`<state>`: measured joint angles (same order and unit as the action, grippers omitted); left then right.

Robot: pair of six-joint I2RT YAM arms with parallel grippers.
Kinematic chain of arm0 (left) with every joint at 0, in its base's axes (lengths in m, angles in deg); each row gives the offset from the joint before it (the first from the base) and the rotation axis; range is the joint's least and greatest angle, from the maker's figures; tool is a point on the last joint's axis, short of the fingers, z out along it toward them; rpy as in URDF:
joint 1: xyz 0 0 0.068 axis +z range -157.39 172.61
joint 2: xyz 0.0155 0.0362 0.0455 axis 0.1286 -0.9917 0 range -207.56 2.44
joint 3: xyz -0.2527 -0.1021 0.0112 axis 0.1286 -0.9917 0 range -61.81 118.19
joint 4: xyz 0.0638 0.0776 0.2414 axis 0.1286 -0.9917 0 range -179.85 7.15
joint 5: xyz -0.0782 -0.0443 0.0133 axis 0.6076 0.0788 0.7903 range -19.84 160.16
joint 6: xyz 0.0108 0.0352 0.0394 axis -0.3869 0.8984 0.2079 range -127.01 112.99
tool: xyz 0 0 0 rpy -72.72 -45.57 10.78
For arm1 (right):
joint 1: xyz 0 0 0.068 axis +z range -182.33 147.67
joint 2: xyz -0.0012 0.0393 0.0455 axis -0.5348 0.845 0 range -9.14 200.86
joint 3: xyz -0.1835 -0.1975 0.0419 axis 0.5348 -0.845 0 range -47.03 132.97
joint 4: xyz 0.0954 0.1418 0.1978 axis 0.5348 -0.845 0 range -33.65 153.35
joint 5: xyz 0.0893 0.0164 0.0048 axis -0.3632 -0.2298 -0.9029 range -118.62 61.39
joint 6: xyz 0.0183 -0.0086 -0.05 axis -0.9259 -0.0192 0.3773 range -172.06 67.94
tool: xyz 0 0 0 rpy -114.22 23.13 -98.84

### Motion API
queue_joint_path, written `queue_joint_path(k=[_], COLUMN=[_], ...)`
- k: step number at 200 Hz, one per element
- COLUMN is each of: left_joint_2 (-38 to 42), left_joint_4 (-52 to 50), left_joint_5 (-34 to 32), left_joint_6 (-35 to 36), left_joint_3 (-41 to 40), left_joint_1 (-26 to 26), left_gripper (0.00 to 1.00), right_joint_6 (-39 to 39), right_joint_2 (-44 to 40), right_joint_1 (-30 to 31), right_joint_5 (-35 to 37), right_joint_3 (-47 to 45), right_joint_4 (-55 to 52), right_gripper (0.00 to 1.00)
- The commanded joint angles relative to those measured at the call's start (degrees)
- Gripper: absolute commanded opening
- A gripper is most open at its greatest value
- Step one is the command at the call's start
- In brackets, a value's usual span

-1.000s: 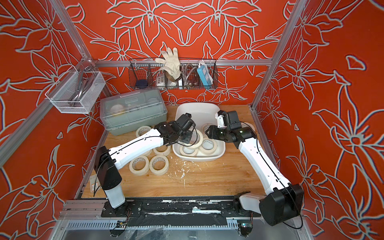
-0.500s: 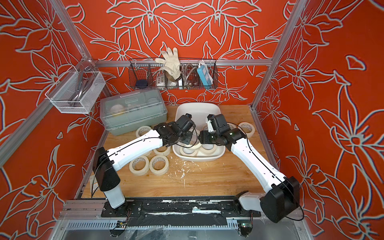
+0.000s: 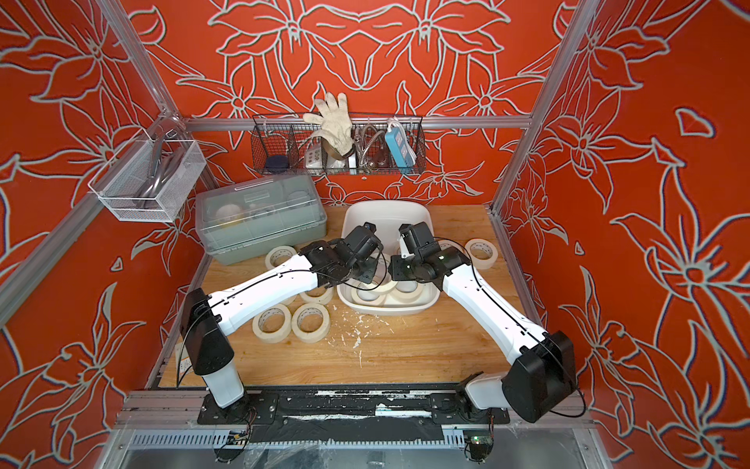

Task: Take out the art tape in the storage box
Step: Pick up the art tape from the storage box.

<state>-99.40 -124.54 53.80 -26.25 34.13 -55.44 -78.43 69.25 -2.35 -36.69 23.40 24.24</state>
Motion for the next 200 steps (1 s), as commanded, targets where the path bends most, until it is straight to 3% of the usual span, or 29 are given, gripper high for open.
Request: queue_joint_path(k=[1,12,28,74,107,151,200], left_joint_2=[2.02,1.99,2.30,4.37,6.99,10.57,11.26], left_joint_4=[0.63,0.78,1.30,3.84,5.84,8.15,9.00], left_joint_5=[0.37,0.58,1.27,4.21,4.82,3.89,3.70], left_joint_6=[-0.31,-0.39,-0.69,-1.22,-1.77,-2.15,-2.75], left_joint_3=[1.16,1.06,0.83,0.05,-0.71,-3.16,-5.02], left_joint_1=[-0.12,-0.15,-0.13,-0.12,-0.16,0.46,1.63], left_gripper=[0.00,0.04,0.13,0.57,0.76,0.87,0.91], right_joint_6=[0.27,0.48,1.02,4.39,7.56,9.55,5.56], right_joint_2=[0.91,0.96,1.09,1.57,1.77,1.34,-0.26], right_joint_1=[-0.44,-0.37,-0.44,-0.52,-1.07,-4.73,-15.90], right_joint_5=[2.32,2.27,2.66,6.97,10.59,14.66,12.21], right_joint_3=[1.41,1.55,1.80,3.97,5.86,7.14,5.76], right_joint_4=[-1.58,-1.58,-1.82,-5.56,-9.18,-12.35,-12.11], right_gripper=[0.19,0.08,0.00,0.00,0.00,0.00,0.00])
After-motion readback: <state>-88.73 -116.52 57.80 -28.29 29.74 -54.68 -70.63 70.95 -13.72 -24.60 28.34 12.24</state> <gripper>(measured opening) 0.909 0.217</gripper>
